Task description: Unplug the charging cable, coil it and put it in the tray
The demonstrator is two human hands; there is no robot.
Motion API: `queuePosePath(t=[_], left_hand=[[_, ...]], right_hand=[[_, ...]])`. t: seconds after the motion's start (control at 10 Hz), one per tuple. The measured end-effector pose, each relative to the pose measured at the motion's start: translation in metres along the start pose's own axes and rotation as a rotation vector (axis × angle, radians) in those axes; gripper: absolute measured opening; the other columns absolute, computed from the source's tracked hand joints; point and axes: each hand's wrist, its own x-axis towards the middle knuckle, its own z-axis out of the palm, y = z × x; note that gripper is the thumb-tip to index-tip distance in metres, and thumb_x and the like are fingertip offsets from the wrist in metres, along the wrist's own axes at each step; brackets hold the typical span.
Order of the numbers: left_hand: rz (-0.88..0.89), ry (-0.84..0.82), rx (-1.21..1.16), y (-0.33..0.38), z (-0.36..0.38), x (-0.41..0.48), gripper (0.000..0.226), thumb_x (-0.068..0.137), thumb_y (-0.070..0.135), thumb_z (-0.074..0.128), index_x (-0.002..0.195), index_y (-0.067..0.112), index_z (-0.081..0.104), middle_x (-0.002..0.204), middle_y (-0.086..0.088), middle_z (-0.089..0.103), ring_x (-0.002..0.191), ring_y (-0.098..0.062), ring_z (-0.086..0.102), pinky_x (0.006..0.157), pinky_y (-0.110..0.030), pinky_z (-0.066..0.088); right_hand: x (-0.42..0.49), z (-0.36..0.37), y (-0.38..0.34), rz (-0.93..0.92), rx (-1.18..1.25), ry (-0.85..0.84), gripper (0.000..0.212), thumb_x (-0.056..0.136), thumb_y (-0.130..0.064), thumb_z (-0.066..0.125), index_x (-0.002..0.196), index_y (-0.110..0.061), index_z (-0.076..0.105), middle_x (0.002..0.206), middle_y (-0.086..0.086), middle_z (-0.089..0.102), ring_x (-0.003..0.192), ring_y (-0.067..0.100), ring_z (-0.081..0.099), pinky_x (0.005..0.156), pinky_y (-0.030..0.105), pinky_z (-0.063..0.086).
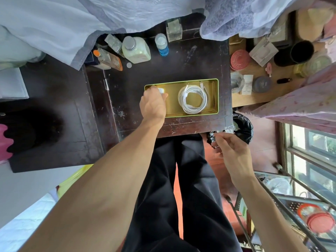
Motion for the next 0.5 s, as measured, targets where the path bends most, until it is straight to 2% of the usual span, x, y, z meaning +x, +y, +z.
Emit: queuePosePath(t=[0.1, 0.2, 0.3, 0.4, 0.5], left_hand=[[-0.002, -0.015, -0.020, -0.001, 0.001, 0.002, 0.040, 0.091, 0.041, 0.074, 0.108, 0.005, 0.071, 0.105, -0.014, 0.075, 0.095, -0.034, 0.073, 0.078, -0.039, 0.057], [-0.027, -0.045, -0.033, 0.001, -0.010, -0.007, 0.048, 0.089, 0.047, 0.074, 0.113, 0.005, 0.067, 0.109, -0.014, 0.074, 0.101, -0.034, 0.071, 0.084, -0.040, 0.057], [-0.050, -0.019, -0.173, 0.000, -0.043, -0.035, 0.047, 0.092, 0.047, 0.070, 0.121, 0.010, 0.064, 0.110, -0.008, 0.075, 0.103, -0.026, 0.068, 0.085, -0.037, 0.054], [-0.038, -0.108, -0.445, -0.016, -0.093, -0.082, 0.035, 0.095, 0.040, 0.064, 0.122, 0.018, 0.067, 0.098, 0.007, 0.072, 0.080, 0.003, 0.064, 0.084, -0.026, 0.054], [-0.034, -0.197, -0.576, -0.041, -0.142, -0.122, 0.026, 0.097, 0.035, 0.061, 0.117, 0.020, 0.070, 0.098, 0.011, 0.070, 0.086, -0.008, 0.072, 0.084, -0.026, 0.057]], right_hand=[[0.002, 0.002, -0.002, -0.009, -0.008, 0.009, 0.010, 0.102, -0.014, 0.069, 0.099, -0.018, 0.078, 0.068, -0.010, 0.077, 0.051, -0.001, 0.064, 0.049, 0.010, 0.050], [-0.002, 0.005, -0.009, -0.009, -0.027, 0.015, 0.010, 0.103, -0.014, 0.069, 0.105, -0.011, 0.078, 0.068, -0.008, 0.076, 0.052, 0.000, 0.064, 0.058, 0.015, 0.052], [-0.025, 0.000, -0.034, -0.025, 0.006, -0.009, 0.016, 0.104, -0.013, 0.068, 0.111, -0.001, 0.076, 0.074, -0.002, 0.074, 0.051, 0.000, 0.062, 0.067, 0.025, 0.053], [-0.066, -0.010, -0.074, -0.075, -0.043, -0.022, 0.022, 0.106, -0.015, 0.065, 0.116, 0.003, 0.073, 0.083, 0.007, 0.072, 0.053, -0.003, 0.063, 0.059, 0.015, 0.051], [-0.119, -0.032, -0.124, -0.211, 0.011, -0.006, 0.021, 0.104, -0.025, 0.067, 0.112, -0.008, 0.076, 0.092, 0.021, 0.076, 0.071, 0.010, 0.068, 0.069, 0.026, 0.052]])
